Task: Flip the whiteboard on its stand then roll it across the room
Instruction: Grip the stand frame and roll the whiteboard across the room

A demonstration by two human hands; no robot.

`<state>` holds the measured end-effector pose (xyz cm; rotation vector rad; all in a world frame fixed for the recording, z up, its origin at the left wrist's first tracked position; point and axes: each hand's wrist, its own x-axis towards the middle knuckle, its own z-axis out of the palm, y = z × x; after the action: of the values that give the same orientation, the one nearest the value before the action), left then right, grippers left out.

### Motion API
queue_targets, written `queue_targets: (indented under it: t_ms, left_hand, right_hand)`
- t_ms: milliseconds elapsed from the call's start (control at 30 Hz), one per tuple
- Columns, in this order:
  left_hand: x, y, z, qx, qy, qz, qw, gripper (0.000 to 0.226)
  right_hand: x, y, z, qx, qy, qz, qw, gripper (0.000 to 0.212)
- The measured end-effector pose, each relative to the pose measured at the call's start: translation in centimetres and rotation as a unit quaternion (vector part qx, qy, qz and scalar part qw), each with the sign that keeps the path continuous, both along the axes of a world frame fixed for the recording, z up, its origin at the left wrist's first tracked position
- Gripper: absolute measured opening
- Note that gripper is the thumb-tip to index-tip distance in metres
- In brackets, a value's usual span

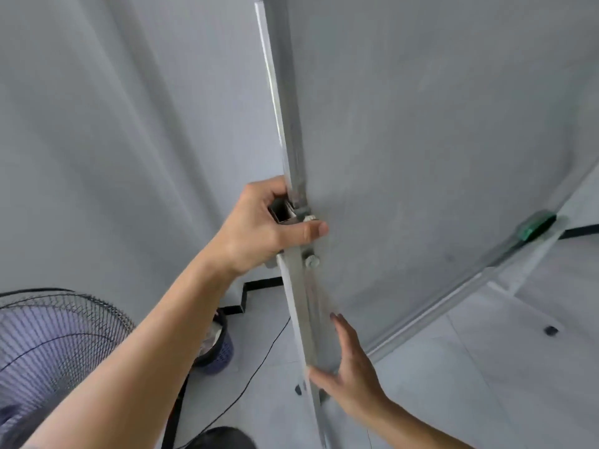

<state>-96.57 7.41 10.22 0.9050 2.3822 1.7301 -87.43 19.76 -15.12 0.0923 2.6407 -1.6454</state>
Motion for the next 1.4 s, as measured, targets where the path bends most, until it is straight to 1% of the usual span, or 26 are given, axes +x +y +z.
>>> queue_targets:
  t_ms: [67, 133, 200, 333, 400, 533, 600, 800, 1000, 1133, 1200, 1300, 1400]
  left_hand:
    - [-0.9, 1.3, 0.2, -0.009, 0.004, -0.037, 0.999, 0.02]
    - [-1.8, 2.9, 0.2, -0.008, -0.025, -0.068, 0.997, 0.024]
    - [-2.2, 5.0, 0.3, -0.003, -0.055, -0.1, 0.993, 0.02]
    - [-3.4, 9.8, -0.3, 0.006, -0.103, -0.141, 0.985, 0.026]
    - [-3.8, 12.6, -0.7, 0.022, -0.113, -0.16, 0.98, 0.026]
    - [-4.6, 18.4, -1.0, 0.029, -0.095, -0.194, 0.976, 0.028]
    - [-4.9, 21.2, -1.1, 0.035, -0.089, -0.212, 0.973, 0.027]
    - [-6.4, 28.3, -1.7, 0.045, -0.074, -0.234, 0.968, 0.029]
    - [-8.3, 34.3, -2.3, 0.059, -0.081, -0.266, 0.959, 0.025]
    - [-10.4, 38.6, -2.2, 0.054, -0.075, -0.287, 0.953, 0.036]
    - [-11.6, 41.0, -2.1, 0.056, -0.074, -0.298, 0.95, 0.035]
    - [-13.8, 44.4, -2.1, 0.058, -0.074, -0.315, 0.945, 0.024]
    - [-16.4, 47.9, -2.2, 0.05, -0.094, -0.336, 0.936, 0.031]
  right_hand:
    - [-0.6, -0.6, 0.9, 0.011, -0.007, -0.059, 0.998, 0.103]
    - [-1.4, -0.7, 1.8, 0.023, -0.005, -0.106, 0.994, 0.105]
    - [-2.1, -0.3, 2.6, 0.026, -0.007, -0.148, 0.989, 0.104]
    - [-3.5, 2.2, 3.7, 0.015, -0.02, -0.233, 0.972, 0.099]
    - [-4.0, 4.6, 3.8, 0.025, -0.037, -0.276, 0.96, 0.09]
    - [-4.3, 10.1, 3.8, 0.066, -0.043, -0.339, 0.937, 0.048]
    - [-4.5, 12.5, 3.5, 0.076, -0.04, -0.358, 0.93, 0.041]
    - [-5.3, 18.7, 2.8, 0.087, -0.042, -0.396, 0.913, 0.036]
    - [-6.8, 23.9, 2.3, 0.087, -0.048, -0.427, 0.899, 0.028]
    - [-8.9, 28.0, 2.1, 0.094, -0.062, -0.447, 0.888, 0.031]
    - [-10.2, 30.0, 2.3, 0.093, -0.07, -0.456, 0.882, 0.033]
    - [-12.3, 33.0, 2.8, 0.084, -0.077, -0.476, 0.872, 0.033]
    - [-14.8, 36.0, 3.1, 0.074, -0.075, -0.492, 0.864, 0.037]
